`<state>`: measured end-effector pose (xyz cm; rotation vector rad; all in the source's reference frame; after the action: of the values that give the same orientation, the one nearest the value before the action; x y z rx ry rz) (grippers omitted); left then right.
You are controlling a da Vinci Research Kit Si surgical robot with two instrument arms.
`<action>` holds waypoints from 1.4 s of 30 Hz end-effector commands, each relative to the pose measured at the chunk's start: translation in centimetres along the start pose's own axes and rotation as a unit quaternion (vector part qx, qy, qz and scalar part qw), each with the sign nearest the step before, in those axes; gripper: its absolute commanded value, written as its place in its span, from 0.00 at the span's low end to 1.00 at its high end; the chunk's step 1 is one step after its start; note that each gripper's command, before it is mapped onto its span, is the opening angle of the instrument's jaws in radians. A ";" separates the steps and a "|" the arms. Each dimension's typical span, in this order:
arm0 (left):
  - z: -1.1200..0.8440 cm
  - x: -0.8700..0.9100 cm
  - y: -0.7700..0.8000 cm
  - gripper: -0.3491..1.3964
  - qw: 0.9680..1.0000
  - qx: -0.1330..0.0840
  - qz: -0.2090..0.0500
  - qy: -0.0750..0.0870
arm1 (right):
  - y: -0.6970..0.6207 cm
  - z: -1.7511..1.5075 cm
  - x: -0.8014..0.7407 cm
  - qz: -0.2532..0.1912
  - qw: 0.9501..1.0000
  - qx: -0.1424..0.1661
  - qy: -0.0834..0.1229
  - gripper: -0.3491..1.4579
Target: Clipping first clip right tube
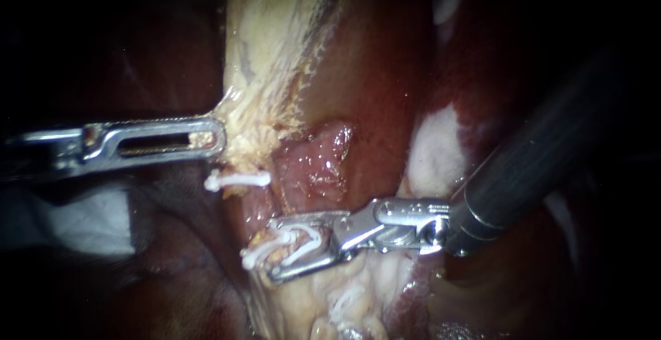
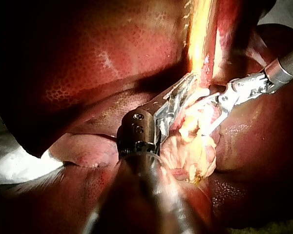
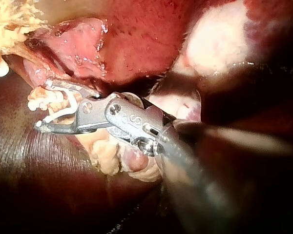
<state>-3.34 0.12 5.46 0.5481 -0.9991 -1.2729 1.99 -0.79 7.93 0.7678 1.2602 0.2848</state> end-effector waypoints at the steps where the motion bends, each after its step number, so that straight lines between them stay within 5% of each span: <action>1: 0.00 0.00 0.00 0.00 1.000 0.001 0.000 0.000 | 0.00 0.00 0.00 0.000 1.000 0.000 0.000 0.50; 19: -0.05 -0.02 0.02 0.00 1.000 0.002 0.000 0.002 | -0.08 -0.07 0.03 0.001 1.000 0.005 0.000 0.51; 30: -0.08 -0.02 0.05 0.00 1.000 0.003 0.000 0.002 | -0.25 -0.53 0.46 0.011 1.000 -0.001 0.009 0.51; 42: -0.11 -0.02 0.04 0.00 1.000 0.003 0.000 0.003 | -0.14 -0.70 0.54 0.014 1.000 -0.012 0.011 0.51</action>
<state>-3.22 0.13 5.43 0.5565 -1.0008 -1.2676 1.49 -0.30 7.36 0.7630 1.2658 0.3326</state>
